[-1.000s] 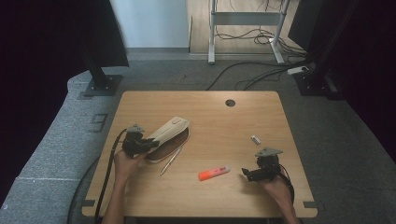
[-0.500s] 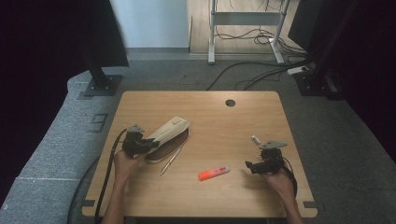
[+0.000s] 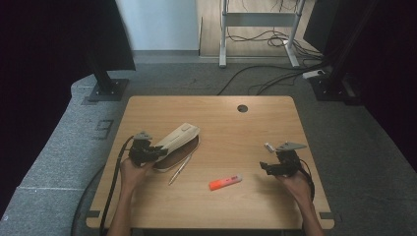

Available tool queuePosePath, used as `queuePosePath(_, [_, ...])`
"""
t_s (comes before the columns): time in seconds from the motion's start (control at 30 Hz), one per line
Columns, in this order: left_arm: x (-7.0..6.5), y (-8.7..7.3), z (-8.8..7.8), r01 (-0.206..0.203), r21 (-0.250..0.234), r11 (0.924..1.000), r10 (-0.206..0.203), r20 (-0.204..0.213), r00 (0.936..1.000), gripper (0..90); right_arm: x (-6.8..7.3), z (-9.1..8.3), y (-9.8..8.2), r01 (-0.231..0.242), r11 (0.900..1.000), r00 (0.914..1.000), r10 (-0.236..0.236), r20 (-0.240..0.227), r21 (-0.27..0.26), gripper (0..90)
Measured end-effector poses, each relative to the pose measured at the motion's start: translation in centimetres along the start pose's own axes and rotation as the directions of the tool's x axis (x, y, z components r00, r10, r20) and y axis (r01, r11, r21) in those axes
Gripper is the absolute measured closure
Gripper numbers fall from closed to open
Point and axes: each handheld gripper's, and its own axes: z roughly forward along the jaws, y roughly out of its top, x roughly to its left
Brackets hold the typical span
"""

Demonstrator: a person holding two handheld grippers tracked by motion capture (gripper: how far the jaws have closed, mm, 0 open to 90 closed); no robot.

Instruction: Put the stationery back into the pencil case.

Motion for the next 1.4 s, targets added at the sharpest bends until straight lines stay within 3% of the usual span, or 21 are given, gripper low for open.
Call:
queuePosePath(0.27, [0.0,0.0,0.0,-0.004,0.000,1.0000,0.004,-0.001,1.0000,72.9,-1.1,-0.1,1.0,0.002,1.000,0.9998,-0.002,0.020,-0.003,18.2])
queuePosePath(0.53, [0.0,0.0,0.0,-0.005,0.001,1.0000,0.005,0.002,1.0000,72.7,-2.4,0.2,1.7,-0.028,1.000,0.9991,0.028,0.033,-0.011,31.2])
queuePosePath(0.93, [0.0,0.0,0.0,-0.008,0.002,1.0000,0.008,0.006,0.9999,72.1,-4.0,1.6,2.5,-0.008,0.999,0.9985,0.005,0.054,0.045,49.3])
queuePosePath(1.07, [0.0,0.0,0.1,-0.007,0.003,1.0000,0.007,0.008,0.9999,72.0,-4.4,1.9,2.6,-0.003,0.999,0.9974,-0.001,0.072,0.052,51.0])
queuePosePath(1.4, [0.0,-0.1,0.1,-0.006,0.003,1.0000,0.006,0.009,0.9999,71.9,-4.9,3.3,2.5,0.003,0.997,0.9979,-0.008,0.064,0.078,51.4])
